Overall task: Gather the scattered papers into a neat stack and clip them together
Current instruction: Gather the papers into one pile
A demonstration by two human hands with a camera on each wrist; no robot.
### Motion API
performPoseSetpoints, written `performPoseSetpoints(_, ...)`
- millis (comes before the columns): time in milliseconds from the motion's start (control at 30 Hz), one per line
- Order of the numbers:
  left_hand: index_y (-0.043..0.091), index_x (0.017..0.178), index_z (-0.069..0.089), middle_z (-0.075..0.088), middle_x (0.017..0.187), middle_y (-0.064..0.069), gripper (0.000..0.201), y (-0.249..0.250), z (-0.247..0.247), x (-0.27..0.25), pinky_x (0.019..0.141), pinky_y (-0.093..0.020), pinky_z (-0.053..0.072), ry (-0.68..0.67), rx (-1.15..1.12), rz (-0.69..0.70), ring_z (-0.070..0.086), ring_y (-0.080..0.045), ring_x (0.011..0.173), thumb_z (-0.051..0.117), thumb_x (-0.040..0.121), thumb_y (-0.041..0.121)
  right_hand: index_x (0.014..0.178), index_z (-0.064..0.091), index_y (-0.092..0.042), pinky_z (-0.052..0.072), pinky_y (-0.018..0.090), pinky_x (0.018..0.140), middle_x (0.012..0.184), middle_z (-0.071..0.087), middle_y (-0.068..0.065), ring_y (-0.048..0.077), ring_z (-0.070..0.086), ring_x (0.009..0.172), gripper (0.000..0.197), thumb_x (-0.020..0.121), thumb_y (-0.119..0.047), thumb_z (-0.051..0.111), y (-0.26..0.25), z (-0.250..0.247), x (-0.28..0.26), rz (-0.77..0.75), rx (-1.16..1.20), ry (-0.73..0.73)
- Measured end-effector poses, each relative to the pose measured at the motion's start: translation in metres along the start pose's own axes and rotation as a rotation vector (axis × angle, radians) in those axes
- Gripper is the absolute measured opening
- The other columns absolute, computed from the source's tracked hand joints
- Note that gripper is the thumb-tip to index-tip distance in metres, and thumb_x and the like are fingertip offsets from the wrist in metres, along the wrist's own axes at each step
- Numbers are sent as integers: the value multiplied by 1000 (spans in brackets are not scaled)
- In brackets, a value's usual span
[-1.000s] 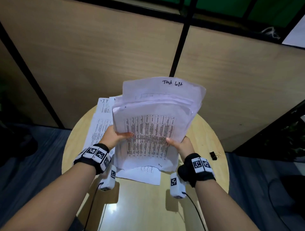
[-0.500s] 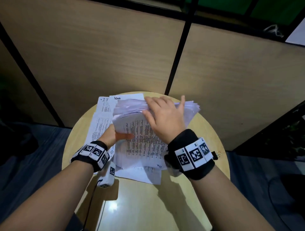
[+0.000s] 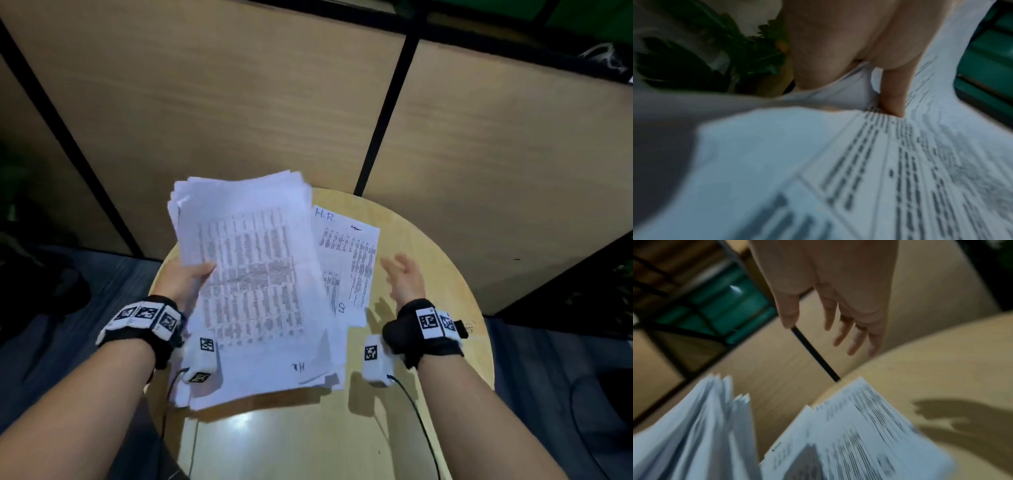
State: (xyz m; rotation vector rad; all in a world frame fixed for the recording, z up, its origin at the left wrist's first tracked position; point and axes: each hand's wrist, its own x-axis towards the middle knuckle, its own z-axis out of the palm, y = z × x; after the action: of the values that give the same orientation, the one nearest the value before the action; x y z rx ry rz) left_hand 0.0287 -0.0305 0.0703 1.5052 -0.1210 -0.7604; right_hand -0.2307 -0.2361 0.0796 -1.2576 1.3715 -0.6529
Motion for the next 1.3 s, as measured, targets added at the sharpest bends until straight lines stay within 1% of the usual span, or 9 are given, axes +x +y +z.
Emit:
performPoseSetpoints(133, -3, 127, 51, 58, 121, -14, 41, -31, -28, 23, 88, -39, 40, 165, 148, -154, 57, -33, 101, 57, 87, -2, 129, 55, -6, 50, 34, 90, 112, 58, 11, 23, 55, 82, 42, 89, -19, 62, 55, 17, 18, 490, 17, -128)
performPoseSetpoints(233, -14, 113, 55, 61, 88, -20, 35, -61, -50, 58, 74, -35, 41, 265, 277, -289, 55, -30, 70, 64, 81, -2, 133, 47, 0, 44, 25, 80, 119, 56, 11, 20, 49, 89, 45, 92, -16, 56, 76, 44, 16, 469, -344, -233)
performPoseSetpoints(367, -12, 96, 59, 65, 95, -28, 28, -91, -71, 96, 74, -37, 48, 290, 448, -401, 64, -36, 86, 72, 75, 2, 136, 29, -14, 45, 31, 62, 131, 46, 16, 27, 56, 86, 76, 69, -24, 64, 91, 87, 11, 468, -659, -88)
performPoseSetpoints(567, -6, 80, 57, 53, 64, -19, 19, -105, -81, 111, 62, -36, 41, 273, 545, -416, 49, -30, 63, 72, 74, 4, 112, 47, -15, 48, 32, 67, 90, 58, 11, 24, 56, 74, 69, 54, -36, 78, 125, 106, 37, 522, -532, -92)
performPoseSetpoints(733, 0, 97, 58, 60, 79, -15, 20, -85, -74, 103, 70, -38, 47, 177, 430, -347, 56, -30, 72, 67, 80, 2, 144, 32, -6, 38, 43, 108, 147, 40, 13, 33, 42, 132, 73, 84, -29, 67, 100, 107, 38, 384, -434, -74)
performPoseSetpoints(900, -2, 109, 60, 65, 93, -19, 29, -70, -73, 117, 82, -41, 50, 164, 414, -344, 62, -34, 79, 66, 81, 2, 149, 19, -10, 44, 42, 94, 150, 34, 17, 34, 48, 125, 84, 81, -17, 68, 90, 120, 60, 386, -232, -60)
performPoseSetpoints(1033, -8, 112, 58, 65, 100, -21, 32, -81, -68, 118, 75, -37, 47, 158, 464, -408, 59, -32, 77, 65, 83, 4, 150, 14, -9, 47, 34, 65, 133, 51, 21, 24, 61, 75, 90, 77, -10, 66, 94, 144, 56, 451, -177, -165)
performPoseSetpoints(1200, -7, 117, 56, 63, 108, -24, 35, -91, -66, 116, 76, -35, 42, 169, 464, -409, 54, -31, 84, 63, 84, 2, 149, 17, -9, 52, 37, 78, 112, 59, 12, 28, 61, 93, 99, 70, -11, 76, 104, 167, 41, 421, -217, -240)
performPoseSetpoints(1300, -7, 118, 54, 61, 117, -26, 37, -89, -66, 114, 79, -37, 42, 147, 496, -408, 53, -31, 85, 63, 85, 6, 103, 44, -24, 43, 19, 51, 49, 61, 1, 10, 56, 43, 41, 76, -23, 75, 105, 168, 35, 492, -295, -314)
